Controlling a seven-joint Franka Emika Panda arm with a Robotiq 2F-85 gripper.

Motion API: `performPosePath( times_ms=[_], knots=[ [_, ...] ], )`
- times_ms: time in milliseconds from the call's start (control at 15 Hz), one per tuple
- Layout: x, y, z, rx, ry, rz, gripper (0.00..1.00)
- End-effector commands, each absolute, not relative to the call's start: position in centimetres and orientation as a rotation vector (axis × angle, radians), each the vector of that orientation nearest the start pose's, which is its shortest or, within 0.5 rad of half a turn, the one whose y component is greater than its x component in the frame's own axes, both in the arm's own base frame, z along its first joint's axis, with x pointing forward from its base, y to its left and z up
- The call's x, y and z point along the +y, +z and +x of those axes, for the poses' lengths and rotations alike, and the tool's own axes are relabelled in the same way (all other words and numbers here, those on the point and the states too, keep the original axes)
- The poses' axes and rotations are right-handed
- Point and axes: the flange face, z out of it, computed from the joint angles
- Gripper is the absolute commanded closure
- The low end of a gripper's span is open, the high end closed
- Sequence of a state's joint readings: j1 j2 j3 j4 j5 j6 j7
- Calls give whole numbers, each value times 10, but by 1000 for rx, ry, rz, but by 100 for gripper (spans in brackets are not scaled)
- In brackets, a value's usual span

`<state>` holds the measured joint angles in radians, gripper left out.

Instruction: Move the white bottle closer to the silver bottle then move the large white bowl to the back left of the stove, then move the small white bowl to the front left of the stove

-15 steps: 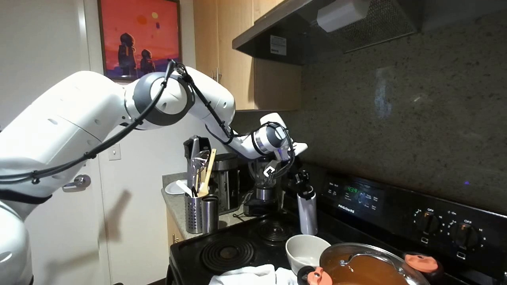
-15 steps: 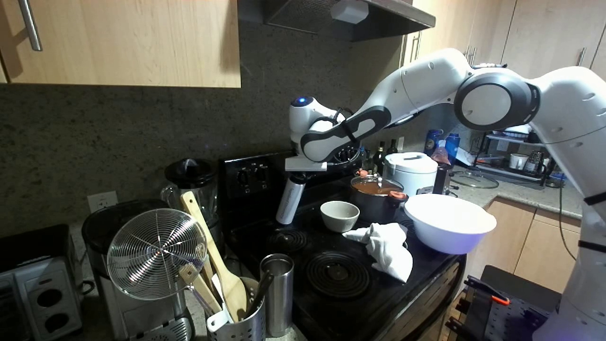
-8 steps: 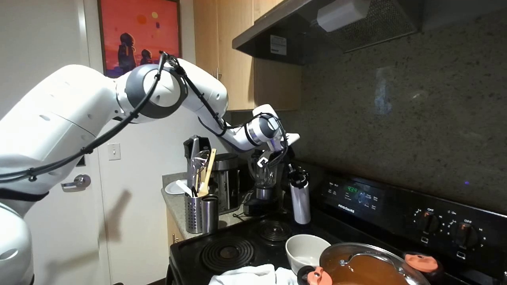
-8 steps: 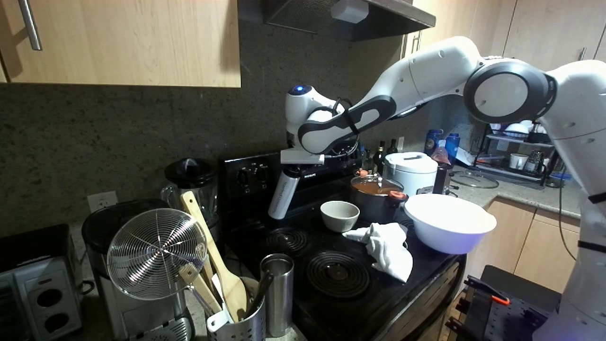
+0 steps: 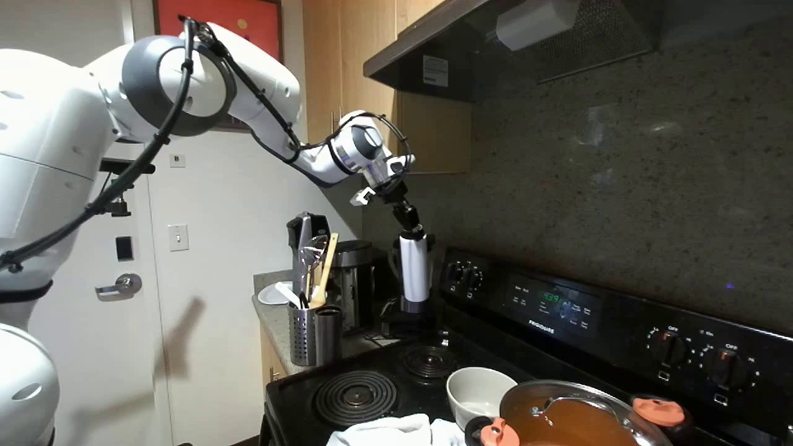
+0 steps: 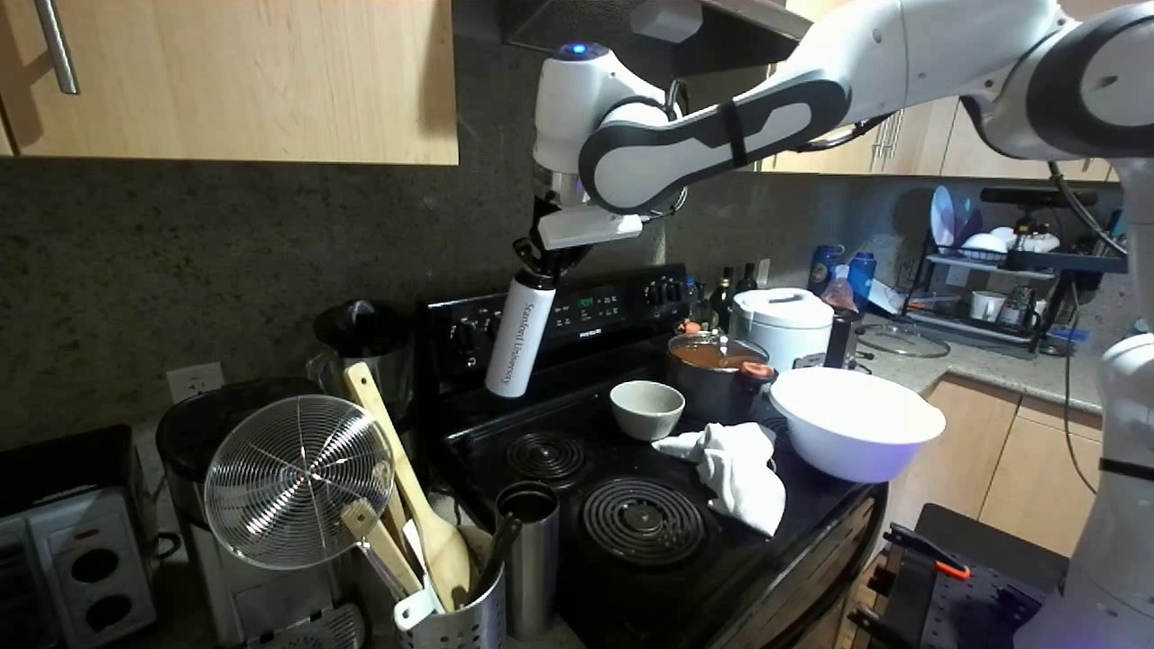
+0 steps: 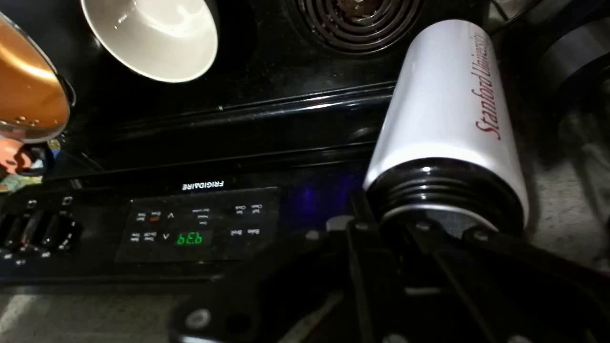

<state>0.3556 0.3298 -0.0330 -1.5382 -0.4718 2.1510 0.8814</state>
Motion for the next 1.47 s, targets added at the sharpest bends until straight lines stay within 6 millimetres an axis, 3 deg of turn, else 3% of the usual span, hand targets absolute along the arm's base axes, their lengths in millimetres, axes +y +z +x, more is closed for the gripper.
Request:
performPosePath(
  times_ms=[0, 267, 533, 1000, 1400],
  knots=[
    [245, 507, 609, 234, -875, -3248, 94],
    [298, 489, 570, -64, -950, -3232, 94],
    [335, 458, 547, -279, -1065, -3164, 94],
    [370, 415, 525, -517, -1088, -3138, 94],
    [389, 389, 521, -568, -1104, -3126, 94]
  ],
)
